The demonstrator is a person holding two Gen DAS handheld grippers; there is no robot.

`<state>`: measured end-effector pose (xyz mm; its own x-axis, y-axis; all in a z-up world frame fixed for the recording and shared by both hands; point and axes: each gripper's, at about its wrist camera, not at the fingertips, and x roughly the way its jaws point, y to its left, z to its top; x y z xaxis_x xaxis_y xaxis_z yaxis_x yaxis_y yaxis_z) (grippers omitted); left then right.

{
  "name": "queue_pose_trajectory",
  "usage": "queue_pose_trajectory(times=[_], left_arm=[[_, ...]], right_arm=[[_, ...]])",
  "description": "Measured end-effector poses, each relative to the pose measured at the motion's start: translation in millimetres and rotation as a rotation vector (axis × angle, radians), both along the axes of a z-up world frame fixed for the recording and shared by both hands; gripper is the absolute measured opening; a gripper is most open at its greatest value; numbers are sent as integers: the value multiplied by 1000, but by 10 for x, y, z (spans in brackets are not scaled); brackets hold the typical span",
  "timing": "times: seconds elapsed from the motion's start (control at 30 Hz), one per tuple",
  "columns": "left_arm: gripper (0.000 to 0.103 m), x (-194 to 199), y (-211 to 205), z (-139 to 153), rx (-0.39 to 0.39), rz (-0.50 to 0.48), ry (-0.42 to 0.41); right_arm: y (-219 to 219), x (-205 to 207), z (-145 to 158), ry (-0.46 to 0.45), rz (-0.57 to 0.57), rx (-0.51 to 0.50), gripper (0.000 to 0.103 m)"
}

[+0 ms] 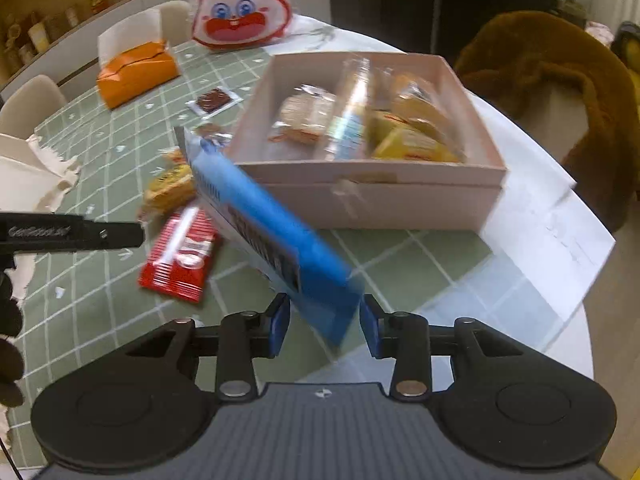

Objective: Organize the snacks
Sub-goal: 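Grasp the red stick pack with the left tool while right holds the blue bag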

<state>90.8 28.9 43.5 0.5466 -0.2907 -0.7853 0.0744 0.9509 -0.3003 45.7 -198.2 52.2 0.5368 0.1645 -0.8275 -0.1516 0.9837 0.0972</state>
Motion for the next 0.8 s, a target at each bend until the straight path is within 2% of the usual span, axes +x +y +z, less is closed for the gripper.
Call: queue_pose_trajectory(times=[0.17, 0.23, 0.33, 0.4, 0.5, 0.53, 0.57, 0.63, 0.67, 0.7, 0.8], left_arm=[[35, 145, -436, -94, 147, -94, -12], [38, 115, -541, -115, 223, -132, -54], [43, 51, -546, -149, 291, -157, -95], [59, 46, -450, -165, 305, -126, -92], [77, 78, -208, -190, 285, -49, -57], [78, 96, -130, -195, 266, -27, -41], [74, 106, -59, -189, 226, -17, -26], [69, 168, 55, -175, 96, 0, 7], [69, 187, 58, -160, 60, -3, 8], [69, 214, 28, -143, 51, -14, 3], [70, 309, -180, -150, 135, -74, -1]], right_arm=[[-85, -17, -10, -14, 16, -49, 38], [-135, -19, 57, -37, 27, -26, 40], [-176, 15, 211, -95, 46, 24, 57], [-133, 105, 290, -130, 81, 28, 61], [-15, 323, 285, -122, 114, 18, 57], [11, 388, 262, -97, 115, 35, 57], [26, 438, 243, -75, 122, 65, 51], [30, 455, 228, -45, 140, 121, 44], [30, 431, 218, -37, 144, 127, 42], [6, 402, 207, -34, 144, 131, 42], [-158, 287, 133, -6, 112, 144, 42]])
